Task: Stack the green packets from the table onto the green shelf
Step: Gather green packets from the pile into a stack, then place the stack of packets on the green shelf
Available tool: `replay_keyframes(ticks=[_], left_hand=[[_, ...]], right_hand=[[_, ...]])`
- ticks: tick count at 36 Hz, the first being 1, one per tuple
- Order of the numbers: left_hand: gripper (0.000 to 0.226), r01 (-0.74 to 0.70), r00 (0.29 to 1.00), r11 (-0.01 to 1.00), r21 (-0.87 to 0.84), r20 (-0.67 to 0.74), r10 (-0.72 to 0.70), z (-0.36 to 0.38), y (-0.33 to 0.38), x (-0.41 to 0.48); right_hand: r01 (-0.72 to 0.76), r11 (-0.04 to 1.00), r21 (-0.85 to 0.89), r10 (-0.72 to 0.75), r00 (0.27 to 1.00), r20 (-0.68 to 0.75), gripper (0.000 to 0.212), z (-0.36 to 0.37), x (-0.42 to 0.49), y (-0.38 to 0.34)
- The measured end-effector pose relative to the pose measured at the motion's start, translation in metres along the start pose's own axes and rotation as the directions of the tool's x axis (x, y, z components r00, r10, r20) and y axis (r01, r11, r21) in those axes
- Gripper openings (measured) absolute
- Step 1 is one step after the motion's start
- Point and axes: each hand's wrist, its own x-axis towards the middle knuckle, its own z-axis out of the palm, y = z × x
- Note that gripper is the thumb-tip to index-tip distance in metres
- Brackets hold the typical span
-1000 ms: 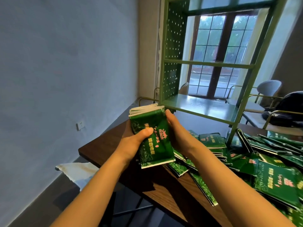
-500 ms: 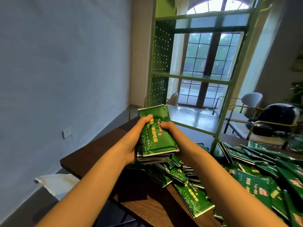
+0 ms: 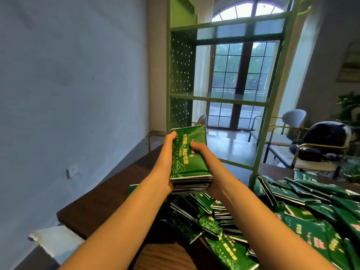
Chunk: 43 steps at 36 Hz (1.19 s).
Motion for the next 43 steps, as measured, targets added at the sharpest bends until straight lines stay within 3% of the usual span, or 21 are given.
replay_keyframes(ticks=[5,12,18,21,23,25,28,30,34,40,43], left_hand=[[0.047,0.013,1.000,0.999,0.031,0.022,-0.013,0.003,0.010,0.012],[0.052,0.048,0.999,0.993,0.112,0.003,-0.049,0.009,0.032,0.037],[0.064,0.072,0.997,0.986,0.152,0.028,-0.077,0.009,0.043,0.071],[0.059,0.049,0.999,0.962,0.269,-0.034,-0.041,0.001,0.049,0.083],[0.050,-0.019,0.989,0.911,0.412,-0.128,0.078,-0.009,0.050,0.098],[0.031,-0.144,0.939,0.816,0.560,-0.182,0.291,-0.021,0.047,0.116],[0.043,-0.218,0.819,0.614,0.758,-0.200,0.538,-0.033,0.042,0.135],[0.050,-0.212,0.811,0.516,0.830,-0.145,0.567,-0.041,0.037,0.150],[0.040,-0.170,0.826,0.347,0.922,-0.059,0.561,-0.052,0.027,0.167],[0.034,-0.151,0.736,0.144,0.978,0.014,0.677,-0.061,0.021,0.178],[0.028,-0.164,0.705,0.107,0.981,0.041,0.708,-0.064,0.018,0.180]], right_hand=[[0.003,1.000,0.006,-0.003,1.000,0.022,0.059,-0.006,0.008,-0.009],[-0.024,0.998,-0.055,0.022,0.999,-0.048,0.067,-0.011,0.037,-0.028],[-0.048,0.999,-0.023,0.048,0.999,0.004,0.032,-0.022,0.060,-0.051],[-0.086,0.996,0.031,0.086,0.996,0.002,0.036,-0.032,0.072,-0.058],[-0.086,0.995,0.054,0.087,0.996,-0.024,0.040,-0.040,0.082,-0.062],[-0.095,0.993,0.066,0.099,0.993,-0.059,0.042,-0.048,0.093,-0.065],[-0.085,0.993,0.082,0.094,0.990,-0.108,0.040,-0.056,0.112,-0.072],[-0.079,0.991,0.108,0.093,0.987,-0.130,0.040,-0.060,0.126,-0.079],[-0.067,0.992,0.109,0.079,0.990,-0.112,0.041,-0.070,0.154,-0.083],[-0.031,0.997,0.076,0.040,0.992,-0.123,0.045,-0.078,0.192,-0.083],[-0.011,0.999,0.031,0.016,0.986,-0.167,0.040,-0.077,0.210,-0.083]])
